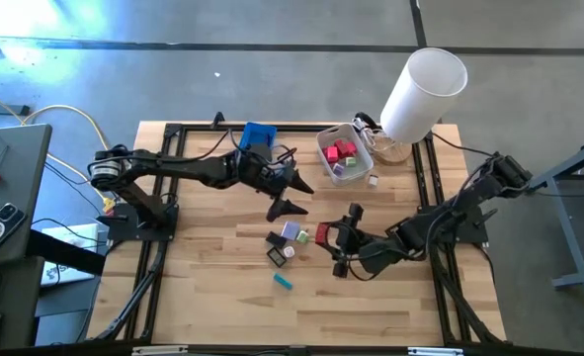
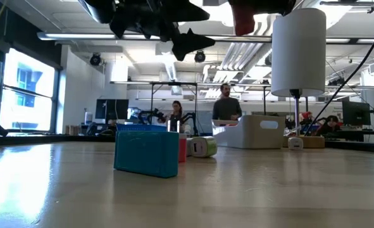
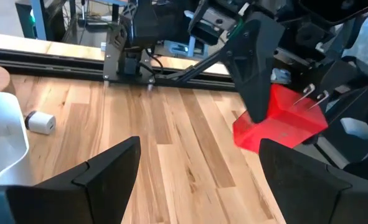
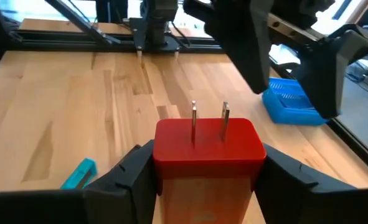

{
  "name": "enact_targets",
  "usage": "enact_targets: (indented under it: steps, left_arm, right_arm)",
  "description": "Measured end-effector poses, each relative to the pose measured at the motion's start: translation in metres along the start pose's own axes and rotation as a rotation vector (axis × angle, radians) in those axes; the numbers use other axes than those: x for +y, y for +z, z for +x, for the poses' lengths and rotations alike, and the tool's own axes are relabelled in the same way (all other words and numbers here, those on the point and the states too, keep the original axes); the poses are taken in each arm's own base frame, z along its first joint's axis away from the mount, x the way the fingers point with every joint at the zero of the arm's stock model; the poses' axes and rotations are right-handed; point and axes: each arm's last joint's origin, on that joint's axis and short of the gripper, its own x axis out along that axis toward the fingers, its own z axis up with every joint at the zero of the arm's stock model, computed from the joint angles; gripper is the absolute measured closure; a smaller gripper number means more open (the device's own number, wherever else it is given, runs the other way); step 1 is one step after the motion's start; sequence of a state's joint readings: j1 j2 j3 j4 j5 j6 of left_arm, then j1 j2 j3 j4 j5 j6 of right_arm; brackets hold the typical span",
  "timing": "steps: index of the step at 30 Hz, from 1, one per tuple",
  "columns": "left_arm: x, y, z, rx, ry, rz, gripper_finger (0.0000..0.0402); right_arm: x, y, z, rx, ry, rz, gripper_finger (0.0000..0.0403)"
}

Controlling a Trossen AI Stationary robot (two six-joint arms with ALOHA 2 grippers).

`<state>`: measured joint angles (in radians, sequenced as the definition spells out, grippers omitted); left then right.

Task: Pick & Place Office items
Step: Put the red charger adapter into the white bin

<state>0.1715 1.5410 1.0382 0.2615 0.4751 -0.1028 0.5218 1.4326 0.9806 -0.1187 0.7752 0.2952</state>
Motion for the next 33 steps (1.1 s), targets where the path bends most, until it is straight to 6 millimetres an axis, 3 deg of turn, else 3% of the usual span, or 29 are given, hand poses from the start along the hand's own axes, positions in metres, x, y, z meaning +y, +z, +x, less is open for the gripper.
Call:
enact_targets:
  steps: [8, 21, 33]
  left_arm:
    - [-0.011, -0.001, 0.006, 0.002, 0.067, 0.079, 0.008]
    - [-0.047, -0.006, 0.021, 0.018, 0.186, 0.297, 0.008]
    - [-0.064, -0.014, 0.026, 0.069, 0.244, 0.32, 0.008]
  right_arm:
    - [-0.005, 0.001, 0.006, 0.019, 0.023, 0.011, 0.0204]
    - [-0.006, 0.001, 0.007, 0.02, 0.017, 0.001, 0.0204]
    - [-0.006, 0.005, 0.007, -0.016, 0.02, -0.026, 0.0204]
